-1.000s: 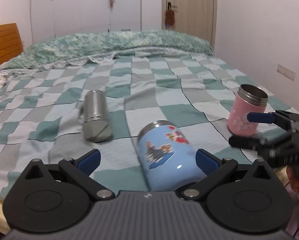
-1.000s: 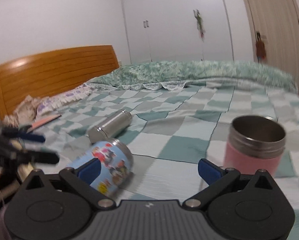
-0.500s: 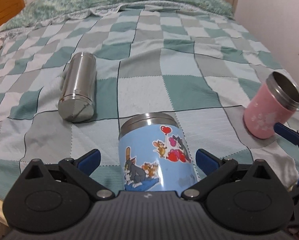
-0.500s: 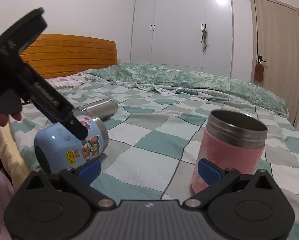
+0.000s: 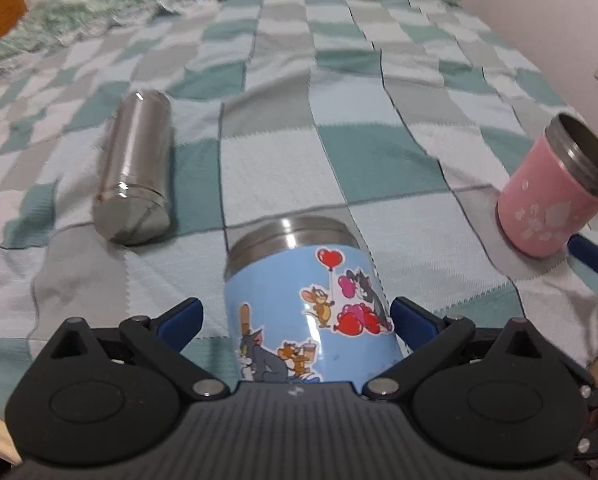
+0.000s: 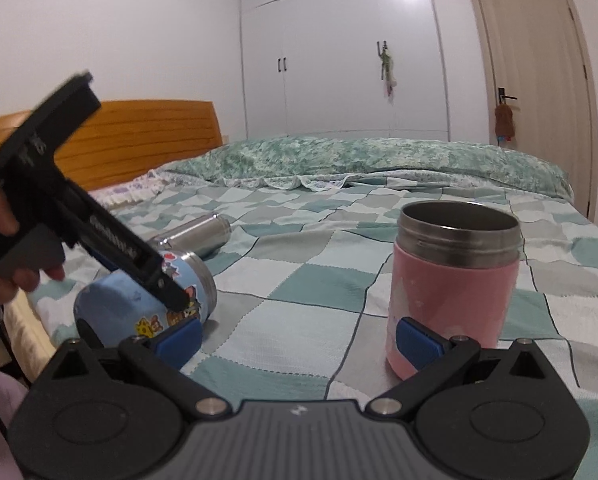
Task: Flip cup upright
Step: 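Grasp the blue cup with the left tool and lift it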
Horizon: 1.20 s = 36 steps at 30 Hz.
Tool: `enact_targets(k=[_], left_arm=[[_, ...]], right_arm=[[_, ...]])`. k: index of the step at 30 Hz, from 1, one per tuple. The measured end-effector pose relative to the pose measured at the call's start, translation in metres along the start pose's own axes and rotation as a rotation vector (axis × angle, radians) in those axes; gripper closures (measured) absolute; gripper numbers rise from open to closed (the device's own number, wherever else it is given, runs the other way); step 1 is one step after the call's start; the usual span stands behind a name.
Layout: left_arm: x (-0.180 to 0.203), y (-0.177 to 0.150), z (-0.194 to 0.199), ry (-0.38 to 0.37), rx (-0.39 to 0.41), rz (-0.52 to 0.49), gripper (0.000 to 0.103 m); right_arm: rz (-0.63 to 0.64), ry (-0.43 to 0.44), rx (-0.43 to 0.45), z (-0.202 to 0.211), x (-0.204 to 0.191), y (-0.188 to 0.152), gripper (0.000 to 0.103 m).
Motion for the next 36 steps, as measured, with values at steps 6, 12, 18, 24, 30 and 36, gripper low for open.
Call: enact_targets(k=[6, 12, 18, 24, 30, 36], left_arm=[[0.006, -0.003, -0.007, -0.036, -0.010, -0.040, 0.013], [0.007, -0.010, 0.001, -0.038, 0.049, -0.039, 0.013], [0.009, -0.019, 0.021, -0.031, 0.115, -0.058, 0.013], [0.017, -0.035, 0.046, 0.003, 0.227, -0.096, 0.014], [0.030, -0.050, 0.071, 0.019, 0.351, -0.123, 0.016], [0.038, -0.040, 0.078, 0.048, 0.463, -0.104, 0.016]], right_arm=[[-0.046, -0.002, 0.041, 0.009, 0.003, 0.002, 0.000], [-0.061, -0.012, 0.056, 0.011, 0.004, 0.001, 0.000], [-0.073, -0.018, 0.092, 0.017, 0.002, 0.001, 0.000], [-0.103, -0.041, 0.130, 0.031, 0.006, 0.000, 0.000], [-0.134, -0.068, 0.150, 0.039, 0.011, -0.002, 0.000], [-0.153, -0.083, 0.187, 0.046, 0.013, -0.002, 0.000]])
Point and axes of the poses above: each gripper's, at about its wrist camera, not at the fingertips, and z roughly against the way its jaws point, x to its right, y to its top, the point moved 6 cm from there along -z, roughly the way its jaws point, and after that the axes turned 12 degrees about -z, right-handed, at the moved point
